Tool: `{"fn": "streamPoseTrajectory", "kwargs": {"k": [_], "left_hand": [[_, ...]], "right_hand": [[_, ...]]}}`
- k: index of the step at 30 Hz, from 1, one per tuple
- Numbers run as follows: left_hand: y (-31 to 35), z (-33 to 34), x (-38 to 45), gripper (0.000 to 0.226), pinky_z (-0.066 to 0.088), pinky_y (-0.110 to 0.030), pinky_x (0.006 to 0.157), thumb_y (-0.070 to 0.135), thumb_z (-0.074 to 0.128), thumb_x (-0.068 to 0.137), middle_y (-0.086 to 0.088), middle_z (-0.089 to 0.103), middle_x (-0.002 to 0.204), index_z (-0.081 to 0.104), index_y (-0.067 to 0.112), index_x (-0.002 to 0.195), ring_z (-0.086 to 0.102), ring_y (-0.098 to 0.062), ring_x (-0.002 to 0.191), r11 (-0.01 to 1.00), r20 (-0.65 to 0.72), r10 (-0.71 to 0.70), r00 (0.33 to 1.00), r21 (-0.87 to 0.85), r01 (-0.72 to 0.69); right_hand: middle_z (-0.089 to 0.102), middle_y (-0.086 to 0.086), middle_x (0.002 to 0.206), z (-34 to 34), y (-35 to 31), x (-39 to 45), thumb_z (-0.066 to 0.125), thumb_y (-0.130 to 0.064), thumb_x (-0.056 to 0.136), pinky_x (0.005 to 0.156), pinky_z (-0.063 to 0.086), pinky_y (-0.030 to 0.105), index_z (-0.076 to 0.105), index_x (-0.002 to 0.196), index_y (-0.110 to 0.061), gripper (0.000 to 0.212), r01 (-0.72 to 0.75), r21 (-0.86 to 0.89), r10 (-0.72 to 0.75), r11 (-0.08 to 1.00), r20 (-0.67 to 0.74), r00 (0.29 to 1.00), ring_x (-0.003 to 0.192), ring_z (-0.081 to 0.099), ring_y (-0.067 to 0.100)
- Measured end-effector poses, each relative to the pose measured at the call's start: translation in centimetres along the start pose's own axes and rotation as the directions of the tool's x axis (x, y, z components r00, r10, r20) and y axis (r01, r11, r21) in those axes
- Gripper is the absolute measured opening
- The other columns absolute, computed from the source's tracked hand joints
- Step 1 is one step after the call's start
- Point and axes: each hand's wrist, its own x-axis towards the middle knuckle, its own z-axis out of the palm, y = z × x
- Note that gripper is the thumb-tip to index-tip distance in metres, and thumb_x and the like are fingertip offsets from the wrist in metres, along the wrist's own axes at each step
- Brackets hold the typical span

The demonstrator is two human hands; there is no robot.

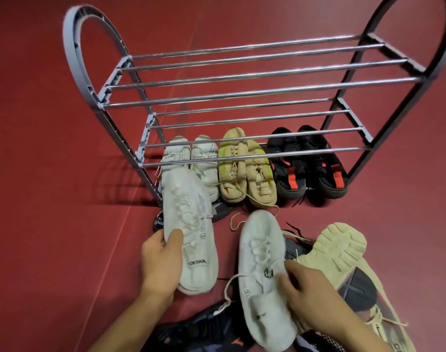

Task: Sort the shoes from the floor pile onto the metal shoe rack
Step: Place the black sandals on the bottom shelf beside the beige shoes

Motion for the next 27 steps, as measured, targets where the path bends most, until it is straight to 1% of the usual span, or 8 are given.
{"fn": "streamPoseTrajectory", "kwargs": {"k": [4,7,12,16,18,22,25,27], "left_hand": [[0.0,1.5,-1.9,0.019,0.058,-0.040,0.065,0.005,0.056,0.089,-0.008,0.077,0.079,0.072,0.005,0.080,0.073,-0.026,0.073,0.996,0.124,-0.040,0.991,-0.073,0.049],[-0.4,3.9,-4.4,0.023,0.052,-0.028,0.054,0.000,0.055,0.090,-0.001,0.073,0.067,0.070,0.006,0.072,0.065,-0.015,0.061,0.992,0.246,-0.074,0.967,-0.083,0.097],[-1.7,7.2,-6.6,0.027,0.056,-0.049,0.069,0.034,0.064,0.074,-0.005,0.078,0.085,0.074,0.013,0.088,0.069,-0.023,0.074,0.999,0.457,-0.033,0.889,0.010,0.032],[-1.6,8.1,-7.4,0.044,0.049,-0.028,0.068,0.058,0.049,0.089,0.009,0.063,0.071,0.062,0.017,0.078,0.059,-0.005,0.069,0.912,0.670,0.104,0.735,0.231,-0.339],[-2.0,7.7,-6.9,0.046,0.045,-0.029,0.071,0.058,0.046,0.090,0.009,0.053,0.077,0.055,0.016,0.073,0.053,-0.005,0.072,0.814,0.637,0.160,0.755,0.347,-0.465],[-5.3,5.5,-5.0,0.036,0.040,-0.026,0.086,0.046,0.063,0.080,0.007,0.042,0.108,0.044,0.025,0.101,0.051,-0.014,0.103,0.734,0.486,-0.031,0.874,0.604,-0.310],[-7.2,4.8,-5.5,0.070,0.049,-0.036,0.096,0.072,0.055,0.066,0.003,0.045,0.122,0.052,0.024,0.118,0.052,-0.020,0.116,0.684,0.478,-0.419,0.772,0.726,-0.078],[-7.7,4.9,-6.1,0.063,0.052,-0.038,0.097,0.067,0.057,0.063,0.008,0.063,0.117,0.065,0.031,0.114,0.060,-0.012,0.112,0.788,0.523,-0.387,0.759,0.616,-0.023]], "right_hand": [[0.062,0.005,0.071,0.6,0.5,-0.1,0.057,-0.041,0.096,0.064,0.046,0.030,0.056,0.076,-0.016,0.033,-0.060,0.103,0.047,0.993,0.128,0.991,0.061,0.050,0.005],[0.070,0.003,0.074,-0.8,-0.7,-0.1,0.054,-0.039,0.100,0.072,0.054,0.043,0.065,0.080,-0.015,0.033,-0.151,0.349,0.168,0.925,-0.017,0.986,0.062,0.060,0.010],[0.074,0.005,0.097,-4.1,-2.4,-0.6,0.056,-0.073,0.078,0.068,0.055,0.042,0.071,0.105,-0.018,0.064,-0.212,0.840,0.250,0.499,0.094,0.964,0.080,0.068,0.027],[0.073,-0.004,0.105,-4.7,-1.9,-1.4,0.084,-0.056,0.069,0.079,0.057,0.041,0.052,0.121,-0.033,0.065,-0.243,0.593,0.331,0.768,-0.041,0.943,0.090,0.074,0.019],[0.067,-0.010,0.102,-4.7,-1.1,-1.4,0.087,-0.040,0.072,0.073,0.053,0.033,0.041,0.128,-0.032,0.072,-0.322,0.312,0.367,0.894,-0.098,0.925,0.087,0.070,0.014],[0.068,0.000,0.101,-3.5,0.0,-1.6,0.074,-0.040,0.082,0.068,0.043,0.034,0.045,0.129,-0.018,0.060,-0.337,-0.006,0.328,0.942,-0.207,0.922,0.086,0.061,0.022],[0.069,-0.004,0.078,-2.5,-0.1,-1.8,0.070,-0.045,0.081,0.064,0.048,0.038,0.047,0.118,-0.024,0.049,-0.265,-0.114,0.232,0.958,-0.243,0.942,0.075,0.063,0.022],[0.066,-0.004,0.073,-2.2,-0.4,-1.8,0.068,-0.045,0.081,0.067,0.047,0.038,0.047,0.117,-0.027,0.046,-0.223,-0.137,0.185,0.965,-0.246,0.951,0.075,0.061,0.023]]}}
